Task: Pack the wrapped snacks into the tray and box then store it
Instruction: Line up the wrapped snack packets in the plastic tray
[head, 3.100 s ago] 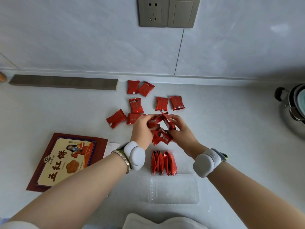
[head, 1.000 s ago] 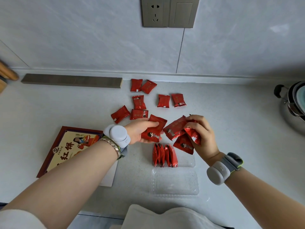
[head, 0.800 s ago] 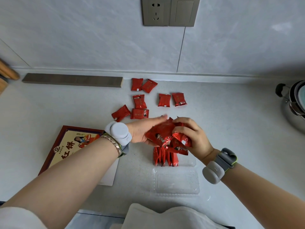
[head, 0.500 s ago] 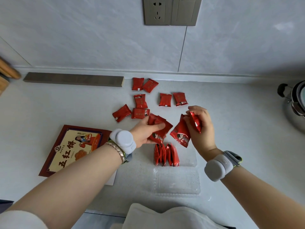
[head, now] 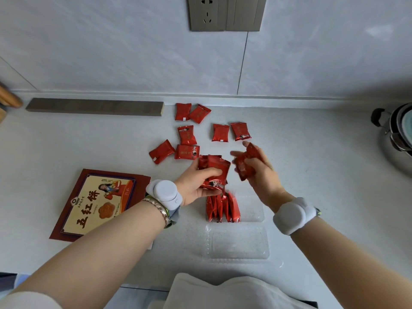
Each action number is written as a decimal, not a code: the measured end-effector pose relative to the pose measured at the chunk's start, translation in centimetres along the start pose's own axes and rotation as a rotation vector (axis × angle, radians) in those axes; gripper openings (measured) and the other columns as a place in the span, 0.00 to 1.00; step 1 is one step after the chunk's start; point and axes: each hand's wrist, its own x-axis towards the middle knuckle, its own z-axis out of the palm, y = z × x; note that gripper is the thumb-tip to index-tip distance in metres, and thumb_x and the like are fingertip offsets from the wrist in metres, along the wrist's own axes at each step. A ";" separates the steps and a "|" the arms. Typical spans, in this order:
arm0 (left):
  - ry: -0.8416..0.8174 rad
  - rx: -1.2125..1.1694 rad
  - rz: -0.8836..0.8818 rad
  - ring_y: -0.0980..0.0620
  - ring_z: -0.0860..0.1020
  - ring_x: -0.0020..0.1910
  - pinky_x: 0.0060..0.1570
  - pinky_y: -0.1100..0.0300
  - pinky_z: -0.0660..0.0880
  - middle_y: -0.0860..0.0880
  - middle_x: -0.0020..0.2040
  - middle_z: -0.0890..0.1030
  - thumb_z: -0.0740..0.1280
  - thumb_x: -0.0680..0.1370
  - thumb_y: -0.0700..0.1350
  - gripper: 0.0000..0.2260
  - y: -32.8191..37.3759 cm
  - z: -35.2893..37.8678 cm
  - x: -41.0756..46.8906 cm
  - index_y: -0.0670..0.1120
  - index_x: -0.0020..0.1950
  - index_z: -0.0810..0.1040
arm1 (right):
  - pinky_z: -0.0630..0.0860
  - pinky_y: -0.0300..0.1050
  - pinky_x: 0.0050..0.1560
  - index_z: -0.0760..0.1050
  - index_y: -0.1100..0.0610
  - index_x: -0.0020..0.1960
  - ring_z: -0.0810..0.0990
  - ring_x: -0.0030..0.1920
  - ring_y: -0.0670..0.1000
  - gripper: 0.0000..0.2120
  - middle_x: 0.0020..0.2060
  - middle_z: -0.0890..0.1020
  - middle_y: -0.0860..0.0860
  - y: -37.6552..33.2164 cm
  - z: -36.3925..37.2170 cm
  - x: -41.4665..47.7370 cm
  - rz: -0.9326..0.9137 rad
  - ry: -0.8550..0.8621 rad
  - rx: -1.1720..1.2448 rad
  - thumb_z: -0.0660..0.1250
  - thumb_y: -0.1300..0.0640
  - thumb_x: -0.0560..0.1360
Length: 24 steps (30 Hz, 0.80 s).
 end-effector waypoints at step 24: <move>-0.238 0.334 -0.087 0.51 0.82 0.38 0.29 0.60 0.81 0.47 0.47 0.78 0.60 0.70 0.62 0.20 0.5 0.6 -0.2 0.53 0.57 0.68 | 0.79 0.45 0.52 0.71 0.55 0.47 0.81 0.46 0.51 0.08 0.47 0.78 0.51 0.3 -0.8 -0.3 0.215 -0.184 -0.309 0.68 0.63 0.72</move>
